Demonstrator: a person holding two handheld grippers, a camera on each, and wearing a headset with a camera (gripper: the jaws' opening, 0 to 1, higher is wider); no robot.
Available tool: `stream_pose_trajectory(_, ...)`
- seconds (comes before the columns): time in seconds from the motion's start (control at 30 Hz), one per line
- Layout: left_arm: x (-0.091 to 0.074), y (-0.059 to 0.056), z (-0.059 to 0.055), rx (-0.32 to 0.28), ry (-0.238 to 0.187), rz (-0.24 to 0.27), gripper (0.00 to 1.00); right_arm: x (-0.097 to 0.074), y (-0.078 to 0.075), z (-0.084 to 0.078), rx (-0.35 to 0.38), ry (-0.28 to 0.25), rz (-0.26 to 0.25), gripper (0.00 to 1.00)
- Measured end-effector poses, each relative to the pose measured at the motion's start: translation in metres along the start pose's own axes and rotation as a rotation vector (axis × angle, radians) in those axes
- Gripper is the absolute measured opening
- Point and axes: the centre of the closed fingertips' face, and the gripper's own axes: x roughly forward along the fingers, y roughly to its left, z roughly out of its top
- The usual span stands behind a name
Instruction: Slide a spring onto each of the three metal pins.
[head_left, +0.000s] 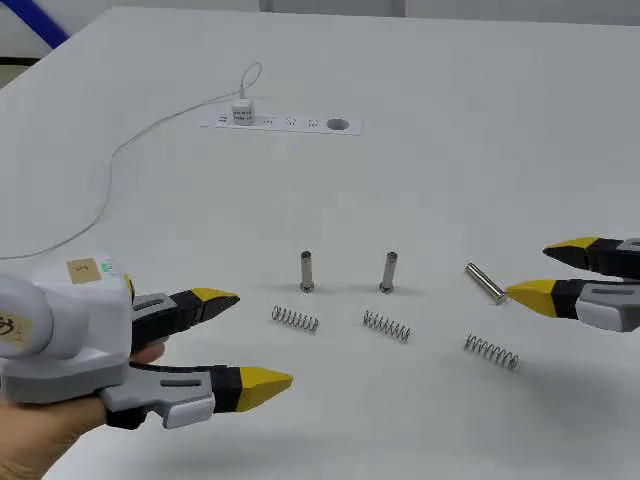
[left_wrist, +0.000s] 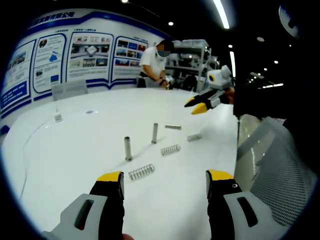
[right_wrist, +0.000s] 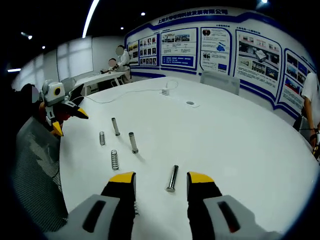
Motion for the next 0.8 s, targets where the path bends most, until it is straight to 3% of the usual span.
stream_pose_trajectory(0.4, 0.0, 0.001, -0.001, -0.002, -0.001, 0.004, 0.68, 0.033, -0.014, 0.003, 0.003, 0.092, -0.023, 0.31)
stream_pose_trajectory(0.8, 0.0, 0.003, -0.001, -0.005, -0.001, 0.01, 0.67, 0.064, -0.02, -0.016, 0.017, 0.236, -0.044, 0.22)
